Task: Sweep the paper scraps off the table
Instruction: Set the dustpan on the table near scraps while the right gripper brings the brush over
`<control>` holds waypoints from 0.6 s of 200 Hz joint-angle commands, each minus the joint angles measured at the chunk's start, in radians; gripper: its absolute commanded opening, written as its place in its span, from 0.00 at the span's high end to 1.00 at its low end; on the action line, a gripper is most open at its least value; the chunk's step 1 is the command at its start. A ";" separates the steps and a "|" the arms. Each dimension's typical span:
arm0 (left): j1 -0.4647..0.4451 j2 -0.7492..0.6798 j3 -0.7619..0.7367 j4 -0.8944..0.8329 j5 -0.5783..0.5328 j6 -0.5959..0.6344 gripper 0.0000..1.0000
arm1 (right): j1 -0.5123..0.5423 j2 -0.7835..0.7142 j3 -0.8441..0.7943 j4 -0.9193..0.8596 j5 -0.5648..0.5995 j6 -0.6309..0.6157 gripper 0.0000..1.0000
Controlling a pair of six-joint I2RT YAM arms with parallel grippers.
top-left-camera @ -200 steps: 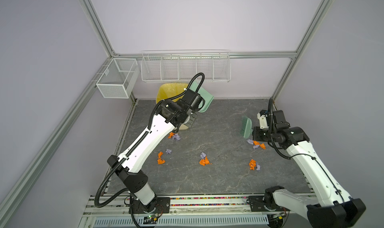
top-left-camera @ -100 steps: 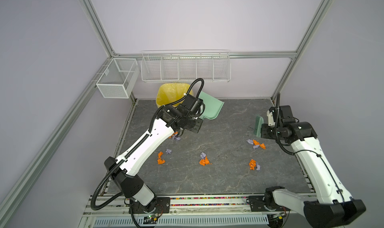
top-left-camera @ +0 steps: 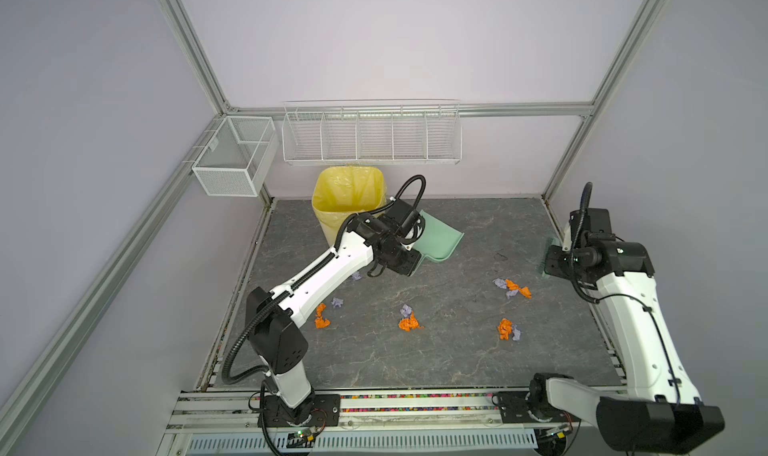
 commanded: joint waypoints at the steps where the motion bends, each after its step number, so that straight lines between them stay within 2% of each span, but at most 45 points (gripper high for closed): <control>1: -0.022 0.042 0.018 0.002 0.014 0.024 1.00 | -0.024 0.032 -0.033 0.020 0.014 -0.020 0.94; 28: -0.036 0.100 0.048 -0.035 0.031 0.040 1.00 | -0.041 0.082 -0.038 0.027 -0.045 -0.010 0.93; 52: -0.040 0.141 0.048 -0.044 0.023 0.047 1.00 | -0.043 0.093 -0.052 0.048 -0.048 0.014 0.94; 97: -0.052 0.168 0.038 -0.025 0.001 0.035 1.00 | -0.046 0.095 -0.077 0.049 0.062 0.024 0.93; 120: -0.067 0.180 0.021 0.007 0.003 0.023 1.00 | -0.051 0.104 -0.088 0.055 0.083 0.037 0.93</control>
